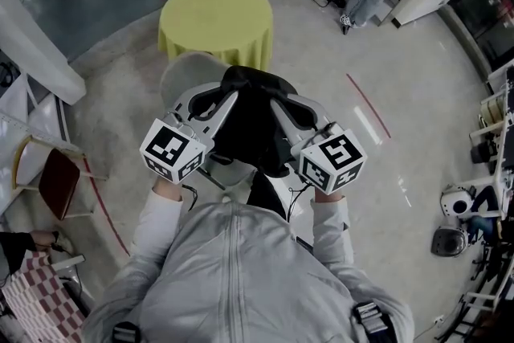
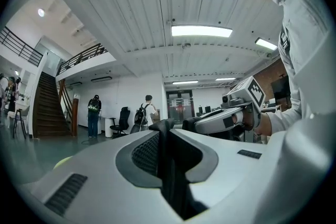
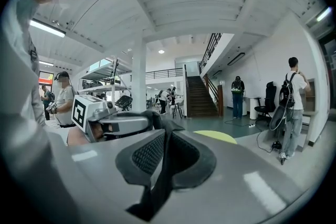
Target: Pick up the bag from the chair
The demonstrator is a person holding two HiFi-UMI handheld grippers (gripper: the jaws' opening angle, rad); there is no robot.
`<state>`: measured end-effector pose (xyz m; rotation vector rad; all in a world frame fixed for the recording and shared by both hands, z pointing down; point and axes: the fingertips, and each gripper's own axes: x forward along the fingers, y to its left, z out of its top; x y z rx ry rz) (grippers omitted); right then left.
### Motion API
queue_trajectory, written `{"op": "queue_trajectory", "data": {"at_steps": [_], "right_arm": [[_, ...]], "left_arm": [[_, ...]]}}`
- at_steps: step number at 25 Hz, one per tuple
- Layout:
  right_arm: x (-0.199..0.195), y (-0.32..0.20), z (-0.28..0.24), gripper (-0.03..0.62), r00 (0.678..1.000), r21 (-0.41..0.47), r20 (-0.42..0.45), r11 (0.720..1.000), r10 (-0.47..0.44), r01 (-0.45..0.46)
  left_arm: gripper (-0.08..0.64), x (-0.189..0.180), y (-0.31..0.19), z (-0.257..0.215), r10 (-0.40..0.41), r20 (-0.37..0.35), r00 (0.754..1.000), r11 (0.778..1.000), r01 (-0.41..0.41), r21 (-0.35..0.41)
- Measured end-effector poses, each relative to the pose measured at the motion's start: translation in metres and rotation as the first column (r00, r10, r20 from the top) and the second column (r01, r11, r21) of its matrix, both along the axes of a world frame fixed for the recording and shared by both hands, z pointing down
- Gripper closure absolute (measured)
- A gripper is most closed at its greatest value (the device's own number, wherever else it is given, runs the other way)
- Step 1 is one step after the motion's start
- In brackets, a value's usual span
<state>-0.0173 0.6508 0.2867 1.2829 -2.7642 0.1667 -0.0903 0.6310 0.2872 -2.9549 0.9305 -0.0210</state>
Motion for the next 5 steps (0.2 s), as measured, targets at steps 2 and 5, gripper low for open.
{"op": "queue_trajectory", "data": {"at_steps": [2,5], "right_arm": [[0.0025,-0.0037,0.0019,0.557,1.000,-0.005,0.000,1.000,0.000,0.000],[0.0078,-0.0094,0.0054,0.557,1.000,-0.012,-0.001,1.000,0.003,-0.003]], "left_arm": [[0.512,0.0018,-0.0038,0.0024,0.001,-0.001,1.000,1.000,-0.001,-0.006],[0.512,0.0069,-0.0087,0.0063,0.004,0.002,1.000,1.000,-0.004,-0.013]]}}
